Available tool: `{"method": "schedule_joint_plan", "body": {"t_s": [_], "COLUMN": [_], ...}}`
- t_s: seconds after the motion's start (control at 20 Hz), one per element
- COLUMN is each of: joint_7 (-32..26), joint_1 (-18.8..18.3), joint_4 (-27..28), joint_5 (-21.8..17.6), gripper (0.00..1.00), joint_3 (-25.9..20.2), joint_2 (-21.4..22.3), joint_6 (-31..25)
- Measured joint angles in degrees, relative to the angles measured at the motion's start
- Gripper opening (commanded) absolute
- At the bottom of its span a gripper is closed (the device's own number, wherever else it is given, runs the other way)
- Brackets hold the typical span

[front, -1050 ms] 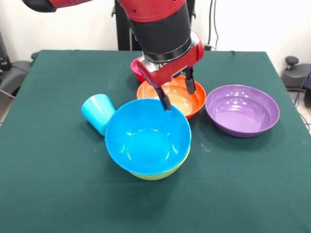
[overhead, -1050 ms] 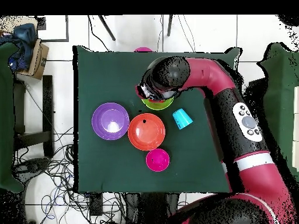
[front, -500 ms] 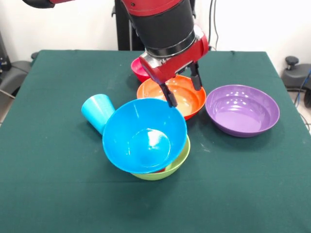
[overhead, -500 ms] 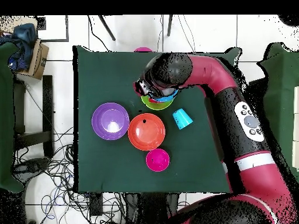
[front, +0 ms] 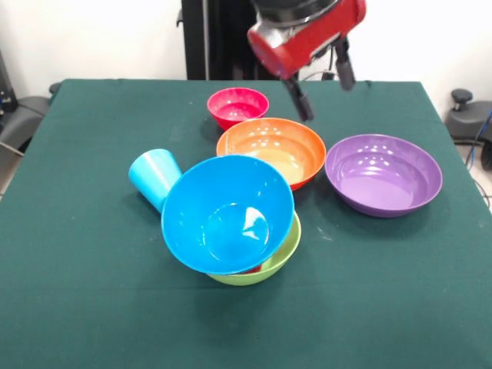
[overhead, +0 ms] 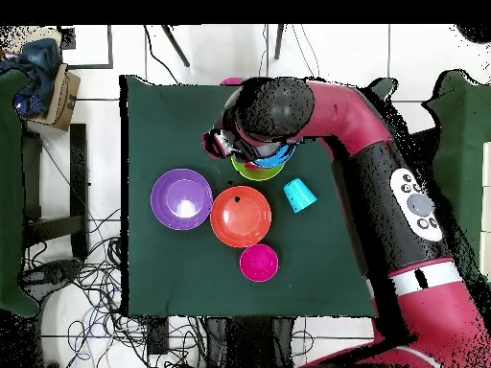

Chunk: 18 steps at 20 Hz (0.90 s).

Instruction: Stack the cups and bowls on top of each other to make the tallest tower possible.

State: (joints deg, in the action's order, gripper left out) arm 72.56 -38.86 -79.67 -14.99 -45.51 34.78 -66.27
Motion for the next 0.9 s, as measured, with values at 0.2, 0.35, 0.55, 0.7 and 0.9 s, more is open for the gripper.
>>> {"method": "schedule_joint_plan", "body": {"t_s": [0.2, 0.35, 0.55, 0.7, 0.9], "joint_7": [0.0, 0.0, 0.0, 0.0, 0.0], "joint_1": [0.7, 1.6, 5.3, 6.8, 9.6], "joint_4": [-0.6, -0.7, -0.6, -0.6, -0.6], "joint_5": [0.7, 0.6, -0.2, -0.8, -2.3], "gripper": [1.0, 1.0, 1.0, 1.0, 1.0], "joint_3": [-0.1, -0.1, 0.9, 1.4, 2.3], "joint_2": [1.1, 1.3, -0.1, -0.8, -2.5], "joint_6": [0.0, 0.0, 1.2, 2.0, 4.0]}}
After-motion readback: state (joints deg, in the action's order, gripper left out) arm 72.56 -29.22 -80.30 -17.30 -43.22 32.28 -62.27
